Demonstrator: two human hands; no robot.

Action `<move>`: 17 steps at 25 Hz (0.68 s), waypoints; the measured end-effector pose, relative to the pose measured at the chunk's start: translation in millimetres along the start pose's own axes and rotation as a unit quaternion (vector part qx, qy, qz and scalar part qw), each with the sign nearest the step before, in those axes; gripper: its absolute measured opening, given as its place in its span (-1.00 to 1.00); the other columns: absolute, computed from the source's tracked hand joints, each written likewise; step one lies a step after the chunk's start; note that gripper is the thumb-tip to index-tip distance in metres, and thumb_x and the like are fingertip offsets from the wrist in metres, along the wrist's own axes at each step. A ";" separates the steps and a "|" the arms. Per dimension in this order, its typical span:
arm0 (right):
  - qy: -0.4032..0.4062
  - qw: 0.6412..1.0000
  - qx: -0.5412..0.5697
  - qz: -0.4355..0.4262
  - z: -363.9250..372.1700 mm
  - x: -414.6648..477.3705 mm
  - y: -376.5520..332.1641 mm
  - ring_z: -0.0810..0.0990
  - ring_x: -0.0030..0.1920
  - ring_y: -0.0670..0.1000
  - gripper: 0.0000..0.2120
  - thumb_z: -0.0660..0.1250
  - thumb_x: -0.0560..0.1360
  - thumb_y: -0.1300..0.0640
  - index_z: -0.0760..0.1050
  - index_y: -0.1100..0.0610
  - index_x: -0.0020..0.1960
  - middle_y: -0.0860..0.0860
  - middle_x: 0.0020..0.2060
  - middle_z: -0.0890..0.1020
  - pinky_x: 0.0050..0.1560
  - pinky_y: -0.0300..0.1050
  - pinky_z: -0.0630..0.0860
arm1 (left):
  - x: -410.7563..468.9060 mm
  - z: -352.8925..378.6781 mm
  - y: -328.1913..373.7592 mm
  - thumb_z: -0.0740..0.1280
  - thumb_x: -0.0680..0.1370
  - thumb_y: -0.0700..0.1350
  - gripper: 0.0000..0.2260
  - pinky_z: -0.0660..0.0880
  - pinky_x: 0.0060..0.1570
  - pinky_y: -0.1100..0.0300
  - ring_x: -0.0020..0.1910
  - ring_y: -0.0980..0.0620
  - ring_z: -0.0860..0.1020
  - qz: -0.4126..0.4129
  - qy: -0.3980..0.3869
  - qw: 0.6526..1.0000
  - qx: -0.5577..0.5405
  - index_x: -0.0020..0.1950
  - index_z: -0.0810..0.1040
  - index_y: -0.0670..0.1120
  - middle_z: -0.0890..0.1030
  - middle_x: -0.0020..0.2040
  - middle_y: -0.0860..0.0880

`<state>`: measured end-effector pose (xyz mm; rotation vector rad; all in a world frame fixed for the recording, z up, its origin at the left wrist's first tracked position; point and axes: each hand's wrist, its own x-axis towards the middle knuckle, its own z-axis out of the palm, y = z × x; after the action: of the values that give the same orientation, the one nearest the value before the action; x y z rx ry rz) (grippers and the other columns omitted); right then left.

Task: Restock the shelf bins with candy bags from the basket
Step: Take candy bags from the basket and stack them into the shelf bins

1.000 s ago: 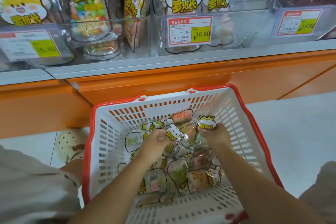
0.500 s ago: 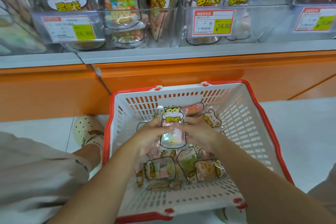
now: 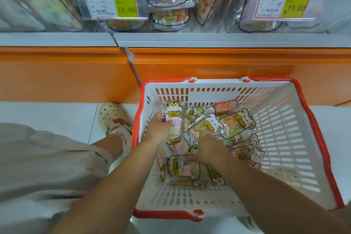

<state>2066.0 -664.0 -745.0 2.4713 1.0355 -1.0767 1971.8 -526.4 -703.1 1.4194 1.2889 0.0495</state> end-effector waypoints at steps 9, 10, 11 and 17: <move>-0.045 0.960 0.235 -0.148 -45.2 -24.2 43.1 0.33 -0.33 -0.07 -0.72 0.35 0.54 0.10 0.30 0.04 -0.26 -0.03 -0.32 0.34 -0.29 -0.21 0.27 | -1.4 3.6 6.4 0.29 0.58 -0.26 -0.72 0.48 -0.04 0.25 0.01 0.05 0.57 0.067 -0.042 0.996 -0.027 0.29 0.51 -0.10 0.61 0.12 0.00; -0.031 0.945 0.297 -0.137 -56.9 -31.6 52.8 0.35 -0.35 -0.02 -0.75 0.36 0.54 0.13 0.33 0.11 -0.22 0.03 -0.34 0.34 -0.28 -0.20 0.29 | -2.0 3.9 7.8 0.30 0.58 -0.26 -0.75 0.48 -0.10 0.28 -0.01 0.07 0.57 0.074 -0.048 0.996 -0.028 0.24 0.53 -0.09 0.62 0.10 0.00; -0.015 0.924 0.360 -0.126 -67.4 -39.2 60.9 0.41 -0.33 0.05 -0.78 0.37 0.54 0.14 0.38 0.18 -0.18 0.10 -0.33 0.38 -0.21 -0.17 0.36 | -2.4 4.1 9.3 0.32 0.57 -0.25 -0.80 0.47 -0.15 0.27 -0.03 0.05 0.58 0.067 -0.051 0.995 -0.045 0.18 0.55 -0.09 0.64 0.10 -0.01; 0.061 0.737 0.673 -0.015 -76.0 -54.4 77.6 0.55 -0.13 0.07 -0.54 0.50 0.41 0.04 0.46 0.28 0.15 0.12 -0.14 0.48 -0.17 0.00 0.60 | -16.6 14.2 17.6 0.24 0.59 0.17 -0.58 0.47 0.22 -0.25 0.23 -0.22 0.57 -0.068 -0.249 0.907 -0.333 0.36 0.46 -0.03 0.60 0.26 -0.17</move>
<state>2135.3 -710.9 -656.9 3.5440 0.1627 -2.2506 1985.9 -542.8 -685.1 0.6844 0.8191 0.0265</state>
